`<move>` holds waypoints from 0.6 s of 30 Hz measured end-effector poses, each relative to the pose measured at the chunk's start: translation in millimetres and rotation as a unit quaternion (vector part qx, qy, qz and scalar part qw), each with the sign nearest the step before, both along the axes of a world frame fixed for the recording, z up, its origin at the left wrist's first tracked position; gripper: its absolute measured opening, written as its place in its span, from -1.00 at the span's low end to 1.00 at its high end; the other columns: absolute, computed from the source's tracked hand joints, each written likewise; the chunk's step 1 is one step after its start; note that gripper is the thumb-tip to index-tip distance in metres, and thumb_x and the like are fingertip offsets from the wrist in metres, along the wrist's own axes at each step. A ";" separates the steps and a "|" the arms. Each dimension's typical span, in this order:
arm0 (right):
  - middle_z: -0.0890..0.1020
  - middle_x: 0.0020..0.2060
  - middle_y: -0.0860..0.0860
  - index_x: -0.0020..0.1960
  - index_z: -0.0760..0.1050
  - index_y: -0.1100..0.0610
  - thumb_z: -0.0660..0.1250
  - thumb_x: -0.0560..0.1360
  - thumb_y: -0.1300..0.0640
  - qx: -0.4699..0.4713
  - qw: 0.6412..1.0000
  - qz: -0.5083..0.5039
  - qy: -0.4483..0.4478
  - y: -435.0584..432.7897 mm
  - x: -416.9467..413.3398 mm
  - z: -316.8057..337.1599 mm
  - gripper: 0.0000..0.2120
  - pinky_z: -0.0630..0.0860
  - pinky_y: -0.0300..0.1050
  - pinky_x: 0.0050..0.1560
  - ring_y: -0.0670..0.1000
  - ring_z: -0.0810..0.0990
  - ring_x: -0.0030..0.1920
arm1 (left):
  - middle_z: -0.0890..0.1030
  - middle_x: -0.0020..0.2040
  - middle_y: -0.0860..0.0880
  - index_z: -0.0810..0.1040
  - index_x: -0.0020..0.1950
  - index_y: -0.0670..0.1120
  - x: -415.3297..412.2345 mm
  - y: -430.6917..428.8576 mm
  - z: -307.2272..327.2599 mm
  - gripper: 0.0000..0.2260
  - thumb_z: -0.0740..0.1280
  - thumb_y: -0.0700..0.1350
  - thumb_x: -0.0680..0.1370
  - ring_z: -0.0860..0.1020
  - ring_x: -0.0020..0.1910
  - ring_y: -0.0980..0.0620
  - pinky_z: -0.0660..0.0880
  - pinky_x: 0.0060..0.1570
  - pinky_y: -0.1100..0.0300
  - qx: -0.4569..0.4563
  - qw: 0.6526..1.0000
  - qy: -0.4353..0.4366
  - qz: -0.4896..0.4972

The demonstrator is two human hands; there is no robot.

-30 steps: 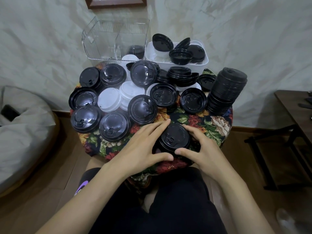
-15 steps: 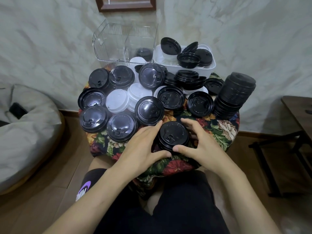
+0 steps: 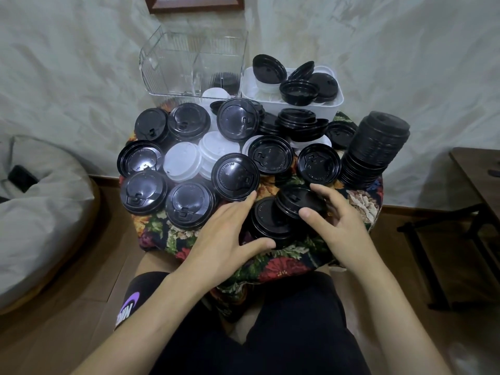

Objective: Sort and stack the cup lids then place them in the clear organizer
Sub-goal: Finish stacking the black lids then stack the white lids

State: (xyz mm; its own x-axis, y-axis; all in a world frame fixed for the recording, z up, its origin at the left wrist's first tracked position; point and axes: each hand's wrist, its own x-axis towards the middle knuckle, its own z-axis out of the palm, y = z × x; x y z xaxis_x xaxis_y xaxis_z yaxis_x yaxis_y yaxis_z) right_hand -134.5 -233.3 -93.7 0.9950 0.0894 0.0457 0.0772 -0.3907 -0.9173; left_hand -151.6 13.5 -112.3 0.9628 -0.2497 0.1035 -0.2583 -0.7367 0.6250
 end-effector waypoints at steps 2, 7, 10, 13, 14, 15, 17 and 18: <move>0.50 0.34 -0.32 0.41 0.45 -0.27 0.46 0.41 -0.37 -0.014 1.000 0.002 -0.002 0.5 -0.8 -1.7 -0.39 0.45 -0.08 0.40 -0.29 0.47 0.35 | 0.40 0.53 0.15 0.16 0.68 0.09 -0.3 -1.1 1.0 -0.12 0.26 0.46 0.46 0.26 0.51 0.18 0.21 0.40 0.31 0.001 1.000 -0.009 0.005; 0.38 0.29 -0.33 0.46 0.41 -0.29 0.43 0.33 -0.45 -0.084 0.996 0.033 -0.021 13.8 -5.2 -1.7 -0.26 0.38 -0.24 0.33 -0.34 0.39 0.34 | 0.42 0.34 0.33 0.34 0.58 0.17 -2.0 -4.3 2.9 -0.24 0.44 0.36 0.43 0.33 0.38 0.28 0.15 0.23 0.55 -0.020 0.999 -0.027 0.032; 0.32 0.34 -0.32 0.52 0.35 -0.29 0.38 0.32 -0.50 -0.135 0.989 0.057 -0.022 23.0 -8.8 -2.1 -0.19 0.39 -0.10 0.40 -0.24 0.36 0.41 | 0.38 0.24 0.40 0.35 0.55 0.22 -3.8 -6.3 4.8 -0.25 0.50 0.33 0.41 0.29 0.30 0.38 0.25 0.24 0.41 -0.034 0.998 -0.020 0.041; 0.20 0.53 -0.42 0.57 0.30 -0.29 0.30 0.38 -0.51 -0.155 0.985 0.081 -0.012 24.4 -12.5 0.8 -0.19 0.27 0.00 0.54 -0.22 0.21 0.56 | 0.42 0.38 0.28 0.25 0.60 0.22 -4.5 -5.9 4.8 -0.16 0.48 0.37 0.39 0.32 0.40 0.30 0.31 0.34 0.23 -0.033 0.998 0.000 0.054; 0.19 0.55 -0.44 0.58 0.29 -0.29 0.28 0.41 -0.48 -0.154 0.984 0.090 -0.009 23.7 -13.8 1.5 -0.22 0.22 0.00 0.57 -0.26 0.16 0.58 | 0.43 0.43 0.23 0.22 0.61 0.23 -4.4 -5.5 4.6 -0.14 0.48 0.38 0.39 0.32 0.44 0.25 0.31 0.36 0.21 -0.032 0.998 0.006 0.058; 0.20 0.55 -0.43 0.59 0.28 -0.28 0.27 0.46 -0.44 -0.152 0.984 0.096 -0.008 22.6 -15.0 1.6 -0.27 0.20 0.01 0.60 -0.30 0.14 0.57 | 0.42 0.46 0.20 0.21 0.62 0.23 -4.3 -5.4 4.5 -0.13 0.48 0.37 0.39 0.32 0.47 0.22 0.30 0.37 0.20 -0.031 0.998 0.010 0.061; 0.24 0.55 -0.39 0.59 0.28 -0.25 0.33 0.57 -0.28 -0.149 0.984 0.097 -0.011 20.9 -16.3 1.6 -0.37 0.20 0.02 0.61 -0.33 0.14 0.57 | 0.42 0.48 0.17 0.21 0.62 0.22 -4.8 -5.4 4.4 -0.13 0.48 0.37 0.39 0.31 0.48 0.21 0.29 0.39 0.20 -0.032 0.998 0.012 0.061; 0.26 0.55 -0.37 0.60 0.29 -0.23 0.37 0.59 -0.20 -0.147 0.985 0.094 -0.013 20.4 -16.2 1.5 -0.39 0.22 0.00 0.60 -0.33 0.16 0.56 | 0.42 0.48 0.17 0.21 0.62 0.22 -5.1 -5.2 4.3 -0.13 0.48 0.36 0.39 0.30 0.48 0.21 0.30 0.41 0.18 -0.033 0.998 0.011 0.059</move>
State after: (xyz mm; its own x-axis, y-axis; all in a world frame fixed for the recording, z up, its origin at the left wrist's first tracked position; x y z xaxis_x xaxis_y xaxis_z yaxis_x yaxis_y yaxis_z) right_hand -150.7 -212.9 -92.2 0.9585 0.2847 0.0153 0.1949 -0.6154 -0.7638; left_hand -156.8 8.3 -108.0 0.9872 -0.1286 0.0939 -0.1580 -0.7177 0.6782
